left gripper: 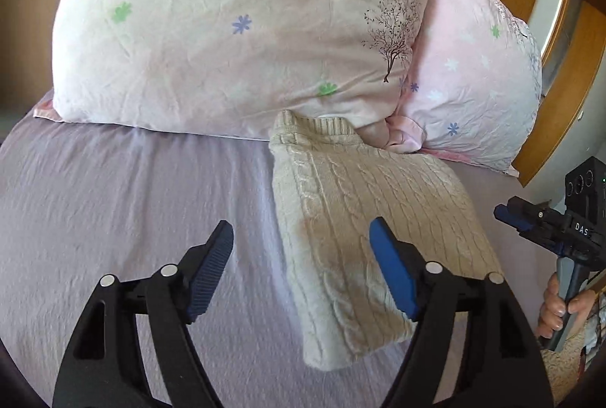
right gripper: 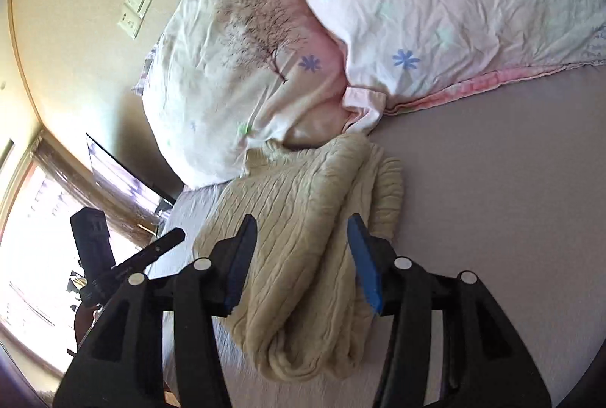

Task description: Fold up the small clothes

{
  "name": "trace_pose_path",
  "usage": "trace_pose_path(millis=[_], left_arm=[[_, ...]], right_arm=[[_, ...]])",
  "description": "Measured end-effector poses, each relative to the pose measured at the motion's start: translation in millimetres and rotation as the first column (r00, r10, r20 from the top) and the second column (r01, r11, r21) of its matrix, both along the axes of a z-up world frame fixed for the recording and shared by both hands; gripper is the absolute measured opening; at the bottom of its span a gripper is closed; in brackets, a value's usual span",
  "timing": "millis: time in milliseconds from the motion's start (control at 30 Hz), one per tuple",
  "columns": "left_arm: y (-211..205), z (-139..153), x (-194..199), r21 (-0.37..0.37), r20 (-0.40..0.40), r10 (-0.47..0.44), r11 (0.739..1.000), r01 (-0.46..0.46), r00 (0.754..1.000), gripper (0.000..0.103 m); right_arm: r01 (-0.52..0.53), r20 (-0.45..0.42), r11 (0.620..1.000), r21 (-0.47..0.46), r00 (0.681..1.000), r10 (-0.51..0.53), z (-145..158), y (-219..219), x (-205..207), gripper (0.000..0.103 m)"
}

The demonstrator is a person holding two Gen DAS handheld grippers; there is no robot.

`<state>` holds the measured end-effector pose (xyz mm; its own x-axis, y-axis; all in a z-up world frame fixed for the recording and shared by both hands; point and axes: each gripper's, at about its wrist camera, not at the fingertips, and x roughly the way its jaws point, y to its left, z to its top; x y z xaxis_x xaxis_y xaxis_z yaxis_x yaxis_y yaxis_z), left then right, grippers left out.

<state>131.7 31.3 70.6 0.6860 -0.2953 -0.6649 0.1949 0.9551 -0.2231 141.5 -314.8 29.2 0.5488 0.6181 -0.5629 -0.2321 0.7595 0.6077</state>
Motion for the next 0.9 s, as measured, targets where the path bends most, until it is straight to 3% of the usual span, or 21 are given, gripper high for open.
trace_pose_path(millis=[33,67,133,233,300,333,400,433,467,600,800,900], left_arm=[[0,-1,-7,0.014,0.006,-0.005,1.0,0.004,1.0,0.085],[-6,-2,-11,0.034,0.005,0.0,0.999,0.0,1.0,0.088],[-10,-6,-23,0.08,0.007,0.016,0.997,-0.017,1.0,0.094],[-15,-12,-43,0.137,0.012,0.019,0.99,-0.02,1.0,0.102],[-17,-18,-53,0.147,0.009,-0.004,0.989,0.003,1.0,0.102],[-19,-21,-56,0.157,-0.001,-0.013,0.988,0.013,1.0,0.102],[-23,-30,-59,0.2,-0.033,0.001,0.98,0.006,0.999,0.102],[-25,-34,-59,0.216,-0.047,0.004,0.976,0.007,0.999,0.102],[-27,-38,-59,0.225,-0.059,0.007,0.974,0.006,0.998,0.102],[-34,-55,-60,0.241,-0.111,0.005,0.97,0.022,0.994,0.102],[-42,-66,-65,0.262,-0.113,0.032,0.965,-0.001,0.993,0.102],[-44,-67,-64,0.289,-0.112,0.044,0.957,-0.01,0.993,0.102]], right_arm=[[-0.026,-0.041,1.0,-0.01,0.999,0.026,-8,9,2,0.05],[-0.051,-0.073,0.999,-0.009,0.996,0.051,-12,24,8,0.043],[-0.028,-0.084,0.999,-0.044,0.996,0.024,-22,30,7,0.009],[0.141,-0.068,0.99,-0.014,0.988,-0.142,-19,4,7,0.008],[0.16,-0.067,0.987,-0.023,0.985,-0.161,-20,-3,3,0.009],[0.152,-0.057,0.988,-0.022,0.987,-0.153,-17,-2,-4,0.011],[0.173,-0.046,0.982,-0.077,0.983,-0.177,-11,3,-20,0.035],[0.191,-0.029,0.976,-0.1,0.98,-0.195,-7,4,-32,0.077],[0.212,-0.002,0.97,-0.116,0.977,-0.214,-3,4,-48,0.101],[0.258,0.076,0.932,-0.256,0.966,-0.247,2,19,-88,0.101],[0.206,0.043,0.864,-0.46,0.977,-0.21,-28,62,-90,0.101],[0.174,0.019,0.838,-0.518,0.981,-0.192,-36,76,-83,0.101]])
